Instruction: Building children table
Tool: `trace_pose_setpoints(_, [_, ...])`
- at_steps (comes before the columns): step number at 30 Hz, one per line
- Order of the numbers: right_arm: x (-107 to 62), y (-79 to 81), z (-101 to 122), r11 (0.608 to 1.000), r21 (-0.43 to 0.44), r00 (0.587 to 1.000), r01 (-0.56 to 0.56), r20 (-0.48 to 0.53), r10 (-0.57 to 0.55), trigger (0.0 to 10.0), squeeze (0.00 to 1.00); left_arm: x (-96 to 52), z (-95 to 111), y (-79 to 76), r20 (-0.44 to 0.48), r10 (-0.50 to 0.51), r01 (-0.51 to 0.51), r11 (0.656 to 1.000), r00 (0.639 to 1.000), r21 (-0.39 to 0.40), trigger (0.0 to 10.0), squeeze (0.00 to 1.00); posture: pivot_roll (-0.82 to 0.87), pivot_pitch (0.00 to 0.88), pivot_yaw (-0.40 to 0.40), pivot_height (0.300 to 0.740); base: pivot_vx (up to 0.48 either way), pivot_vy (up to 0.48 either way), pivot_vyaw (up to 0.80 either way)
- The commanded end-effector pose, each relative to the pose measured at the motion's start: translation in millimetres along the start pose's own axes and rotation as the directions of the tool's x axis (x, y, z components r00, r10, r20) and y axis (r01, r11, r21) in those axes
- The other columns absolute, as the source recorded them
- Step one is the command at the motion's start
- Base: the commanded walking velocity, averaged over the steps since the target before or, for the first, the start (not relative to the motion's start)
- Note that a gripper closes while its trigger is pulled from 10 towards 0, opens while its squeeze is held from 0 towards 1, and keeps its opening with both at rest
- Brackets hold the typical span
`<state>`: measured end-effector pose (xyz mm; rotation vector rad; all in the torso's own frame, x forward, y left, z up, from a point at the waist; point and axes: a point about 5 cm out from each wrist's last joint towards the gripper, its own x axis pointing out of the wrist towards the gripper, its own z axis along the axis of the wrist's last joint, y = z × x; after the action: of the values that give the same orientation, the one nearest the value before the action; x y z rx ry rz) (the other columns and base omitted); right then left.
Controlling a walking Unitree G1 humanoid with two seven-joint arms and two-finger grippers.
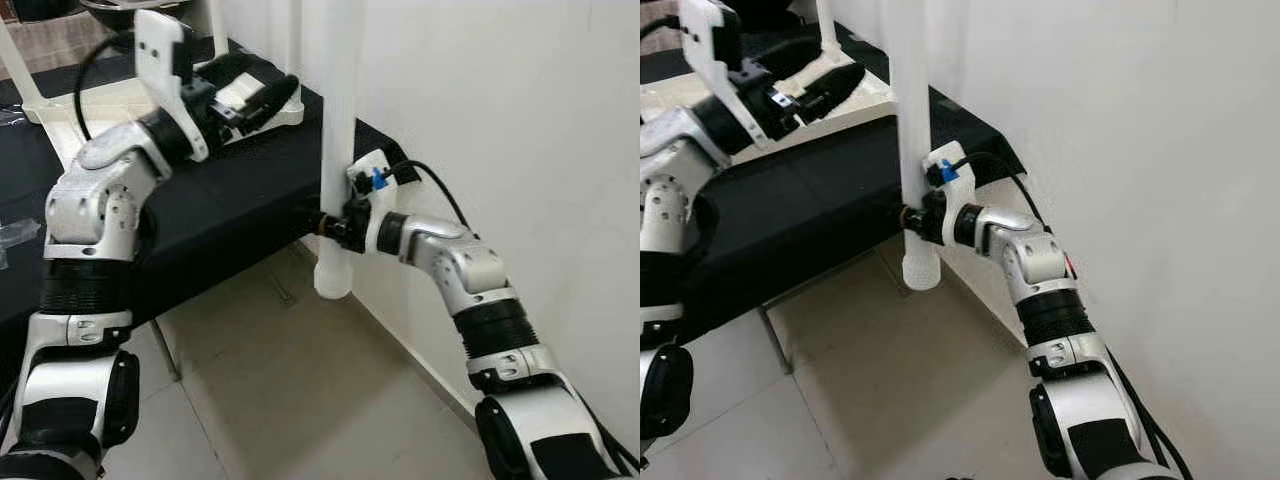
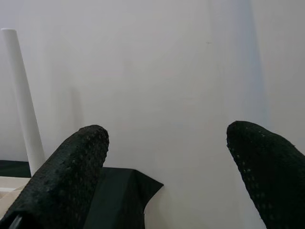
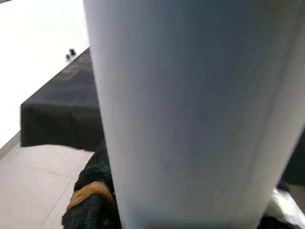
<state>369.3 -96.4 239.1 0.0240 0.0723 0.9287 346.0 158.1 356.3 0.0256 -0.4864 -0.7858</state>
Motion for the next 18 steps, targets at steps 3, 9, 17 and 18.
trace_pose_setpoints(3, [-3.7,-18.4,3.6,0.985,0.015,0.984,0.169,0.044,-0.17,0.0,0.0,-4.7,6.2,-0.7,0.043,0.035,-0.035,0.999,0.998,0.002,10.0,0.0,0.02,0.1,-0.055,0.74,0.0,0.0,0.0])
trace_pose_setpoints(9, [-8.8,-38.1,6.0,0.917,-0.019,0.914,0.4,0.084,-0.397,0.0,0.0,-9.0,4.2,0.0,0.065,0.102,-0.103,0.995,0.993,0.01,10.0,0.0,0.02,0.1,-0.055,0.74,0.0,0.0,0.0])
trace_pose_setpoints(17, [-28.1,-17.0,28.5,0.817,-0.141,0.797,0.558,0.365,-0.481,10.0,0.0,-41.3,-48.1,-34.0,-0.033,0.403,-0.4,0.913,0.915,0.081,10.0,0.0,0.02,0.115,-0.065,0.74,0.0,0.0,0.0])
trace_pose_setpoints(18, [-32.5,-9.3,31.2,0.815,-0.13,0.78,0.565,0.407,-0.475,10.0,0.0,-47.4,-57.2,-43.2,-0.056,0.443,-0.436,0.895,0.895,0.096,10.0,0.0,0.02,0.118,-0.062,0.74,0.0,0.0,0.0])
